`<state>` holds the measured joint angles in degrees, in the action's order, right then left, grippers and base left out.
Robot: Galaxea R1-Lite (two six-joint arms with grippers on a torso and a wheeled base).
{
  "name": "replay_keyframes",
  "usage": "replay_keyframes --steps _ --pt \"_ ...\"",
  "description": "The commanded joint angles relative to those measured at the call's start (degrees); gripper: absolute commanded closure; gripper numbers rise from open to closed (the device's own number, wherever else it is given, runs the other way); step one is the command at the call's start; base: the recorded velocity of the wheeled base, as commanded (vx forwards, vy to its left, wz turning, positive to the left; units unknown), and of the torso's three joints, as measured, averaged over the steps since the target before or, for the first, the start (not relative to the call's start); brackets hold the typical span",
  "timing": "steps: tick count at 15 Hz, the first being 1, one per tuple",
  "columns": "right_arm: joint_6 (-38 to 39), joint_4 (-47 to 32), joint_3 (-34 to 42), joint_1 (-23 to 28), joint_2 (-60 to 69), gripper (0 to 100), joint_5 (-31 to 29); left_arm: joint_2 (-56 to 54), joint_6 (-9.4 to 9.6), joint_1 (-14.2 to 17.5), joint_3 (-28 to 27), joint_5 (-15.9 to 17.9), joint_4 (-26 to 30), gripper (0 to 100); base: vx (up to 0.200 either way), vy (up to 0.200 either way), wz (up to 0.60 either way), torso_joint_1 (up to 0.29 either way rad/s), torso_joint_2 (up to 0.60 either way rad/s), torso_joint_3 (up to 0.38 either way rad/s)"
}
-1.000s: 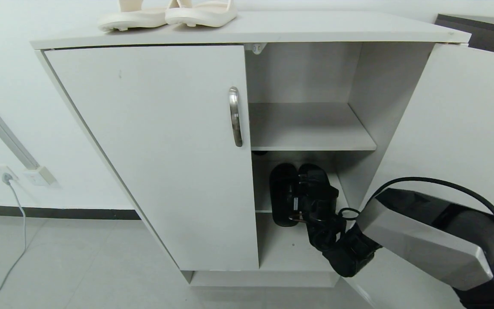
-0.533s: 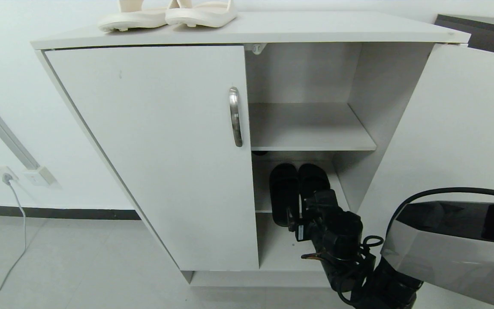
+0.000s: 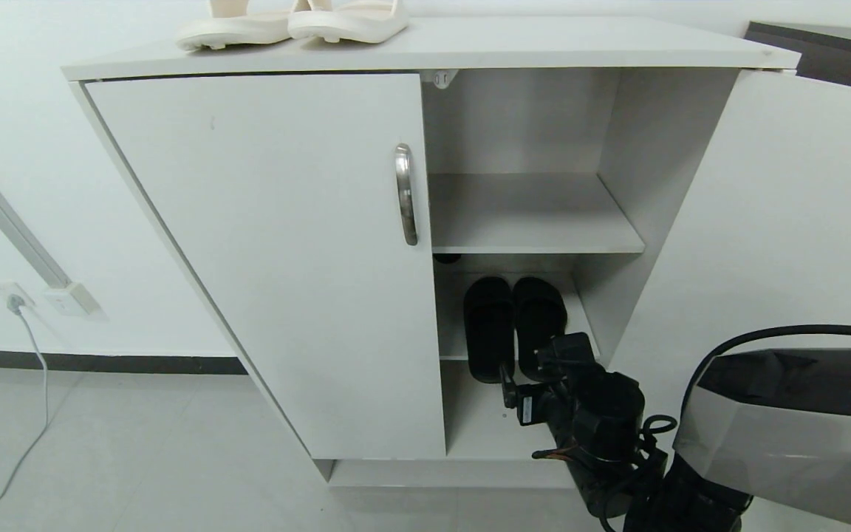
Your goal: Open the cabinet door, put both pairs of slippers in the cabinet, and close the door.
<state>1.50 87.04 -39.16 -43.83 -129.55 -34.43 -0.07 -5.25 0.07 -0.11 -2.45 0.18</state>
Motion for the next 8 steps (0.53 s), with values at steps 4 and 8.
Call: replay_keyframes --steps 4,8 --pt "-0.18 -0.03 -0.13 1.2 -0.35 0 1.56 0.07 0.07 0.01 0.02 -0.1 -0.01 100 -0.15 0.0 0.0 -0.001 0.0 0.002" --pt "-0.27 -0.2 -0.57 2.78 -0.35 0 1.56 0.07 0.16 0.01 -0.07 -0.01 -0.01 100 0.0 0.0 0.0 0.0 0.0 0.0"
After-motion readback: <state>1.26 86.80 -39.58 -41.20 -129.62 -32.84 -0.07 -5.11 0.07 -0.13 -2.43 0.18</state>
